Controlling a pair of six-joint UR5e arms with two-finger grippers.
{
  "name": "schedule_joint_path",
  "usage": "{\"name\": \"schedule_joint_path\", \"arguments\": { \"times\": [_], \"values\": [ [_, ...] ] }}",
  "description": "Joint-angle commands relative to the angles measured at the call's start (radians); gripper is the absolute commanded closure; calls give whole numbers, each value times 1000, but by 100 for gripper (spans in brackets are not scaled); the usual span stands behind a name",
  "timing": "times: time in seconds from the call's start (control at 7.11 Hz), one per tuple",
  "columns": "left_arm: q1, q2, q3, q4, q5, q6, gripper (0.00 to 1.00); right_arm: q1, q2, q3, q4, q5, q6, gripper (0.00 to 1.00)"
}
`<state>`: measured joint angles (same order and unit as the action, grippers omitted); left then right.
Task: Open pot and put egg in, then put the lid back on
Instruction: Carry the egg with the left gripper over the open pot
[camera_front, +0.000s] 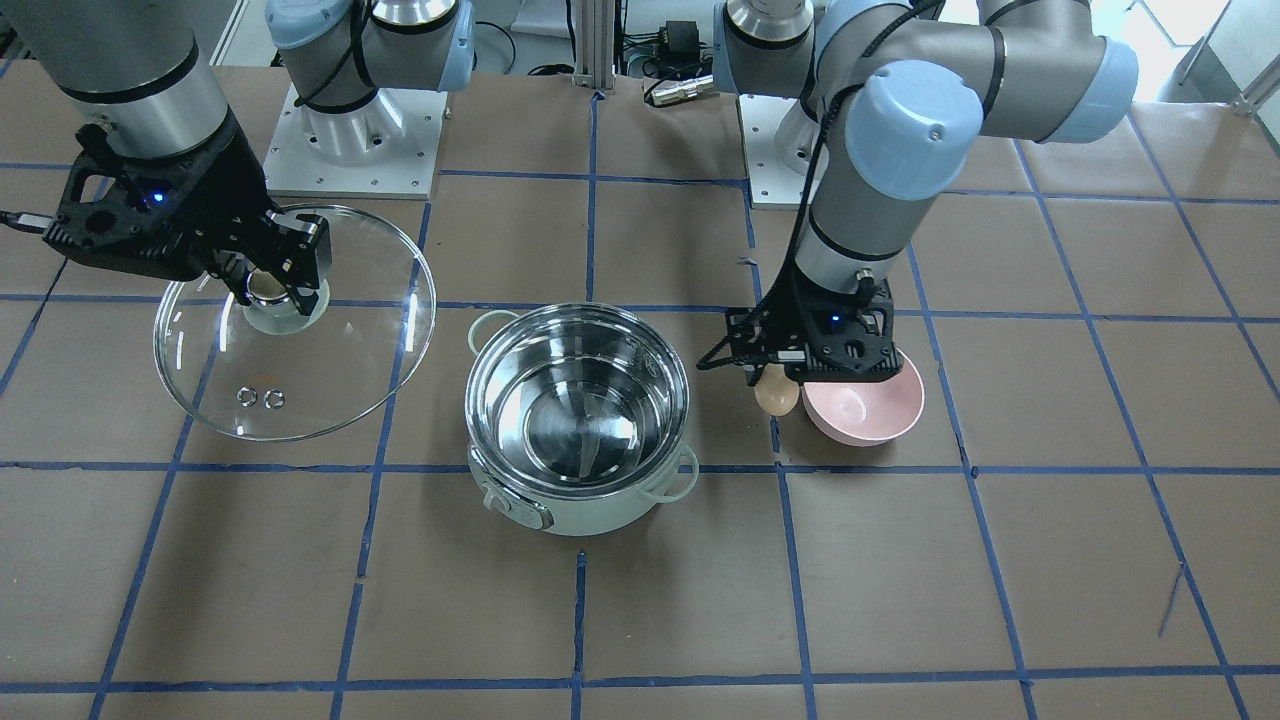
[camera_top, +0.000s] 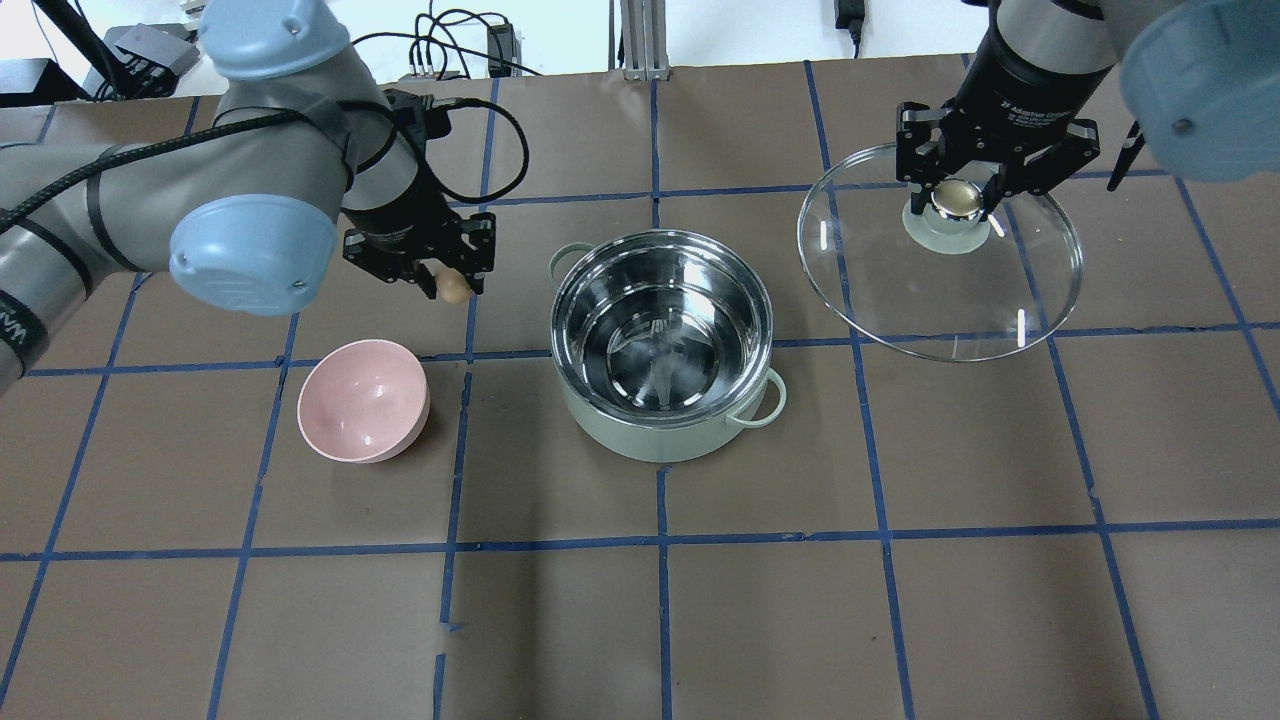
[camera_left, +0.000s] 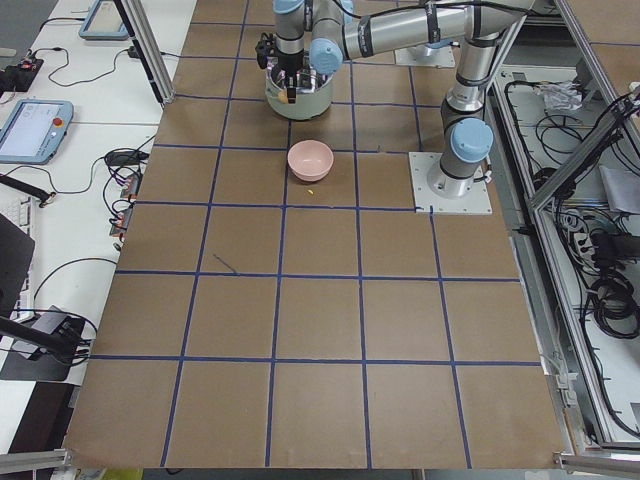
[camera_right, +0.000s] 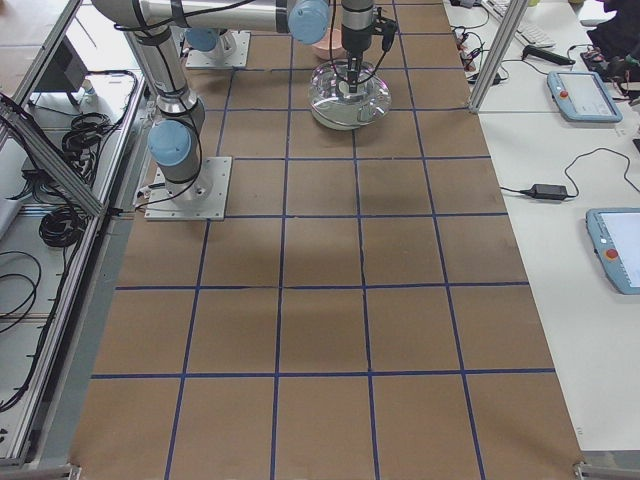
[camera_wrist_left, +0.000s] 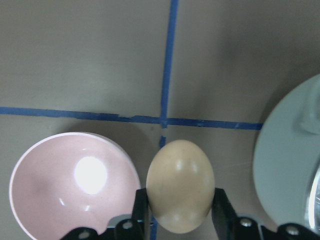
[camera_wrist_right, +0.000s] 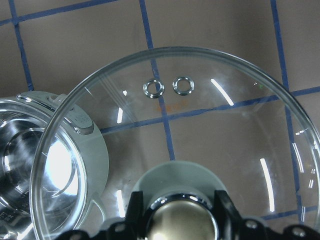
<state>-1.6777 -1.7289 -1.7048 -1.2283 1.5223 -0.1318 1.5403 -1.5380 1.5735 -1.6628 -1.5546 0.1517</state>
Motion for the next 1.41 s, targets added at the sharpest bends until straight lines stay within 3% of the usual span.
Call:
{"name": "schedule_joint_path", "arguments": {
  "times": [0.0, 0.28, 0.42, 0.99, 1.13, 1.27],
  "values": [
    [-107, -26, 50, 18, -33, -47, 85, 0, -1, -1, 0, 2, 0, 80],
    [-187, -95, 54, 51, -10, -102, 85, 1, 4, -3, -9, 4, 0, 78],
    [-221, -133, 48, 100, 62, -129, 85, 1, 2, -3, -9, 2, -1, 78],
    [-241, -187, 39, 119, 121, -140, 85, 0, 4, -1, -11, 4, 0, 78],
    [-243, -195, 33, 127, 119, -138, 67, 0, 4, 0, -11, 4, -1, 78],
    [-243, -192, 33, 127, 121, -135, 29, 0, 4, 2, -11, 2, 0, 78]
  ]
}}
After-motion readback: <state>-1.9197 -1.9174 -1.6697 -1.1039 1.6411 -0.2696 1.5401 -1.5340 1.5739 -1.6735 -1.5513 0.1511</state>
